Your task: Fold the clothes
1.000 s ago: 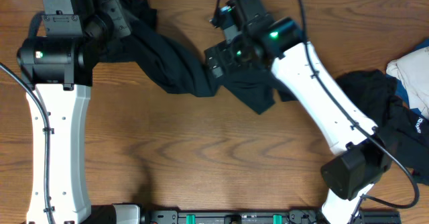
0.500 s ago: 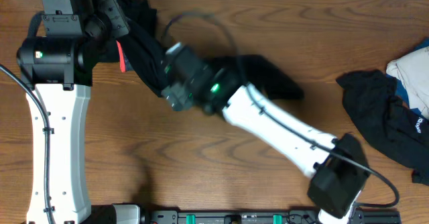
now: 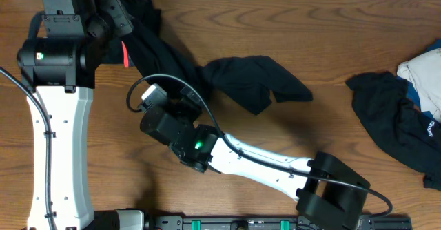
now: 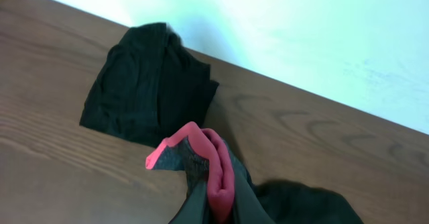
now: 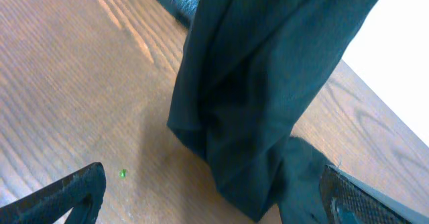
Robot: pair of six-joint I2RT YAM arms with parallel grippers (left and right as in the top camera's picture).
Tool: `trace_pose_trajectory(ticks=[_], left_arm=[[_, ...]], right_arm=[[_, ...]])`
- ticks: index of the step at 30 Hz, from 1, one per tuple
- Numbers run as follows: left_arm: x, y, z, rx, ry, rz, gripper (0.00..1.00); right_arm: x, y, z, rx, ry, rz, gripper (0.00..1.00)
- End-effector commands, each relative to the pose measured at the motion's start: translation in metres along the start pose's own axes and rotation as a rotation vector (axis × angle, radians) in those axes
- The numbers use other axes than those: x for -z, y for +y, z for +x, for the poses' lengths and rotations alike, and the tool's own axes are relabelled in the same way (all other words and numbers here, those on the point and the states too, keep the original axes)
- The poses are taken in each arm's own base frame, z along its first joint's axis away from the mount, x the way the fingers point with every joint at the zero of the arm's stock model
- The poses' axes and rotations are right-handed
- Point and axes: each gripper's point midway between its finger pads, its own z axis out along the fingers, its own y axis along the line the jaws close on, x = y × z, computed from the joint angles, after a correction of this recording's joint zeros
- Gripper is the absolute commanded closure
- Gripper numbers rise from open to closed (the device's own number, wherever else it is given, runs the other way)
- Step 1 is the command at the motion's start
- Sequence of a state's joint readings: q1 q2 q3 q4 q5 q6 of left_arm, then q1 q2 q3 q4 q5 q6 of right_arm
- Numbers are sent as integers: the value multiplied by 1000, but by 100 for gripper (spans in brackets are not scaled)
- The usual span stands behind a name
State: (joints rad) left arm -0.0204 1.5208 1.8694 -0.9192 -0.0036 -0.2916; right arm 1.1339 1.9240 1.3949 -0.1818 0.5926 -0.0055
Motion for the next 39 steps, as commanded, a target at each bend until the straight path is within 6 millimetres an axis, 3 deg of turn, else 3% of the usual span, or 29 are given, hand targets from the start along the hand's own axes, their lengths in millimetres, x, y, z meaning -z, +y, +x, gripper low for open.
trace_pose_trajectory(ticks=[1,8,12,24,25,26,27,30,34,39], left_arm=[[28,-3,-15,26,-66,23,94],[65,-7,-21,66,-121,72,94],[78,-6,-20,75,-135,79,93],[89,-17,-6,93,-79,155,94],[89,-16,-5,93,-76,153,94],[89,-16,-5,92,-74,153,94],[89,-16,-4,92,-71,151,93],[89,-15,-4,81,-73,146,94],[88,-3,-9,82,-103,76,94],[88,16,-15,89,-145,-29,94]], right_arm=[[-3,-2,4,40,-14,47,1],[-1,18,-22,-38,-143,-50,1],[0,19,-34,-123,-193,-54,1],[-25,-7,-31,-306,-266,152,1],[-26,-9,-30,-313,-264,156,7],[-28,-12,-30,-319,-262,160,21],[-28,-19,-29,-330,-261,188,46],[-26,-36,-26,-355,-263,278,70],[-17,-59,-20,-348,-251,427,75],[-9,-65,-12,-264,-189,460,73]])
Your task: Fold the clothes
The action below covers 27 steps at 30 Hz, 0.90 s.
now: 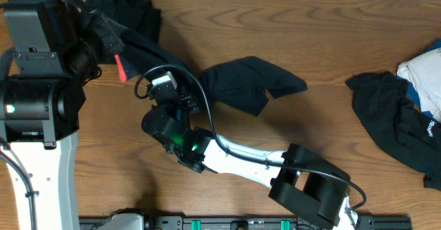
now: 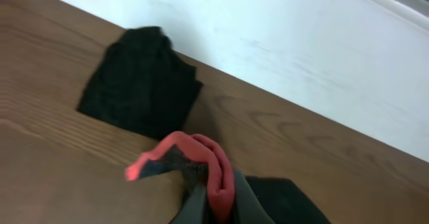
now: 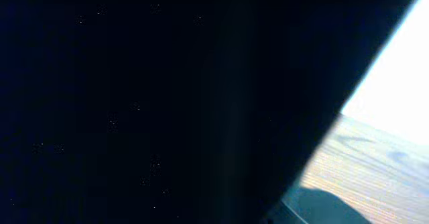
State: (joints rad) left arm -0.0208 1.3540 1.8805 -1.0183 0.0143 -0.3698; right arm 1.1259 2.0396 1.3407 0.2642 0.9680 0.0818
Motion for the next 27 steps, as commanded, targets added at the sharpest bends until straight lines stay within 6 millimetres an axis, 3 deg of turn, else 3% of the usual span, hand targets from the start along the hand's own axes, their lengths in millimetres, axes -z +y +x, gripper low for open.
trace_pose_trajectory(ticks=[1,6,12,19,27], left_arm=[[12,15,-19,3,-90,-89,94],[13,24,-23,-14,-112,-143,93],[14,25,-23,-14,-114,-149,94],[14,25,-23,-14,-114,-149,93],[14,25,-23,-14,-114,-150,94]], right_arm=[[6,-22,-6,44,10,84,72],[20,-43,-12,23,61,90,74],[31,-92,-24,-36,140,105,89],[20,-168,-27,-68,219,197,90],[-1,-228,-1,-143,350,243,99]])
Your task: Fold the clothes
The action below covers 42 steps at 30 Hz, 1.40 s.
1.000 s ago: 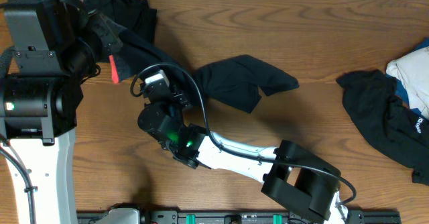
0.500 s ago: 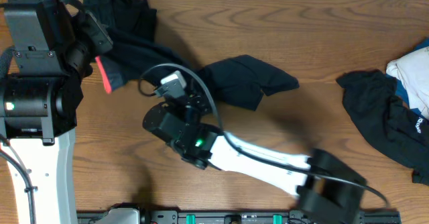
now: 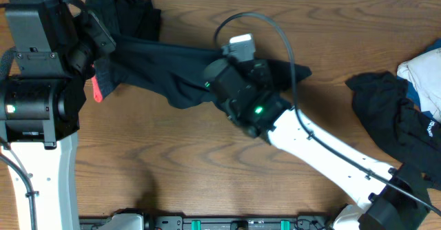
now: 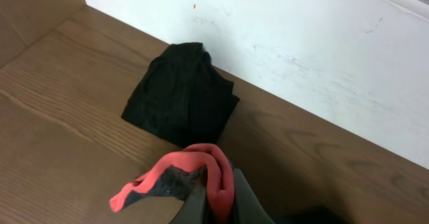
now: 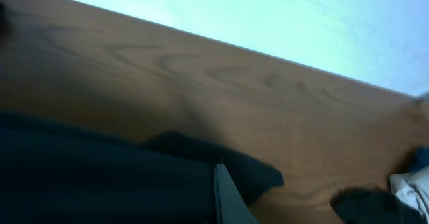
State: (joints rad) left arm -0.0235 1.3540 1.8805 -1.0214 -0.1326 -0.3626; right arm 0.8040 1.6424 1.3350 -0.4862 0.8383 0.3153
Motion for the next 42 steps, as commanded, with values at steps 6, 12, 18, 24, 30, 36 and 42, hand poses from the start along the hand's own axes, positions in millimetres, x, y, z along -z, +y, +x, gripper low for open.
trace_pose_trajectory(ticks=[6,12,18,24,30,36,42], left_arm=[[11,5,-15,-1,-58,-20,94],[11,5,-15,-1,-57,-20,94],[11,5,-15,-1,-58,-20,94],[11,5,-15,-1,-57,-20,94],[11,5,-14,-2,-55,-20,94],[11,5,-14,-2,-55,-21,94],[11,5,-14,-2,-55,-20,94]], right_arm=[[-43,-58,16,-183,146,17,99],[-71,-94,25,-282,221,-2,99],[-93,-142,32,-376,253,41,99],[-106,-181,31,-384,236,89,99],[-100,-135,37,-402,314,-199,96],[-43,-36,41,-509,502,-725,80],[-11,2,85,-547,722,-735,77]])
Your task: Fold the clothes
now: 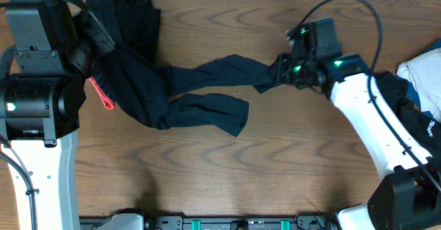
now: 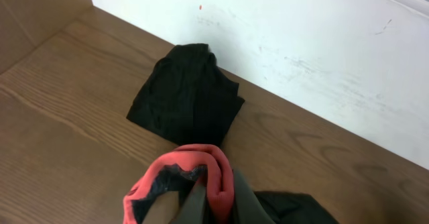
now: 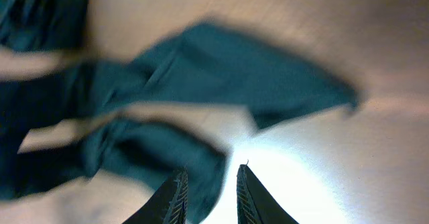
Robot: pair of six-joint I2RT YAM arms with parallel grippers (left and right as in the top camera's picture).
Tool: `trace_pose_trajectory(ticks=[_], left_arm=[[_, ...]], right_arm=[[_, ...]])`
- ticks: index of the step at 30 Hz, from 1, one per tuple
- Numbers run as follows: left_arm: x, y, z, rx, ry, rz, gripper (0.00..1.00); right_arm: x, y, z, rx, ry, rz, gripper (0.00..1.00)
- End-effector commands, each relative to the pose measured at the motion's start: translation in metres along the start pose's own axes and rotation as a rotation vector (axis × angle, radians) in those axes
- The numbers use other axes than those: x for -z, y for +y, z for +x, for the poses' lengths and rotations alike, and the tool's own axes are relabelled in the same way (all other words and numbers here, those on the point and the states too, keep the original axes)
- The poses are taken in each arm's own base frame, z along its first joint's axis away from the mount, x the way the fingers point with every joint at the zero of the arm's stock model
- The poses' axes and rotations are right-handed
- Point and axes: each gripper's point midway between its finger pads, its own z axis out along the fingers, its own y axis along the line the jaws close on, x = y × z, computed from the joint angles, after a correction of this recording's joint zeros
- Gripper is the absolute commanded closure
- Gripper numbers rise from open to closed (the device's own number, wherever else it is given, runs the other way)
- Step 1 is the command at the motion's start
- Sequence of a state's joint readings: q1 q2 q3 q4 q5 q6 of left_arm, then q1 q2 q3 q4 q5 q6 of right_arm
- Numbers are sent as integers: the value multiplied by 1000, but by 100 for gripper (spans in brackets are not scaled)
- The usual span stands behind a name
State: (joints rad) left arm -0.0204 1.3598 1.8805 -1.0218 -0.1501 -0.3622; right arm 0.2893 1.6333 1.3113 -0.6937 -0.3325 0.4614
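Black trousers (image 1: 200, 75) with a red waistband (image 2: 218, 174) lie stretched across the table from left to middle. One leg reaches right to my right gripper (image 1: 278, 70); the other leg (image 1: 213, 113) lies nearer the front. My left gripper (image 2: 218, 194) is shut on the waistband at the left, a little above the table. In the right wrist view my right gripper (image 3: 211, 184) stands open above the blurred trousers (image 3: 221, 70), with nothing between its fingers.
A folded black garment (image 1: 134, 16) lies at the back left, also seen in the left wrist view (image 2: 188, 93). At the right edge sits a pile: a crumpled black garment (image 1: 393, 116) and white and blue clothes (image 1: 424, 68). A white wall (image 2: 301, 43) runs behind the table.
My right gripper was shut on the trousers near the table's middle; now it is further right and open. The leg lies stretched out to the right. The left gripper still holds the waistband.
My left gripper held the red waistband at the back left while the legs lay bunched mid-table and the right gripper was open beside the cloth. Then dark cloth filled the right wrist view. Then the right gripper was shut on the trousers. Now they lie drawn out rightward, let go.
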Motion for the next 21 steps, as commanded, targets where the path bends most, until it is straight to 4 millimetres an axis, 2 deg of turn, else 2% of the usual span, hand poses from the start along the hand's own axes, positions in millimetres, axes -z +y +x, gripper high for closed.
trace_pose_trajectory(ticks=[1,6,9,13,21], left_arm=[[13,2,-13,-1,-52,0,94],[13,2,-13,-1,-52,0,94],[13,2,-13,-1,-52,0,94],[13,2,-13,-2,-51,0,93],[13,4,-9,-5,-34,-8,94]], right_arm=[[-11,22,41,-89,129,-75,76],[-30,36,88,-164,231,-58,75],[-39,37,111,-217,259,-2,75],[-46,25,118,-295,216,100,63],[-66,11,134,-499,199,107,55]])
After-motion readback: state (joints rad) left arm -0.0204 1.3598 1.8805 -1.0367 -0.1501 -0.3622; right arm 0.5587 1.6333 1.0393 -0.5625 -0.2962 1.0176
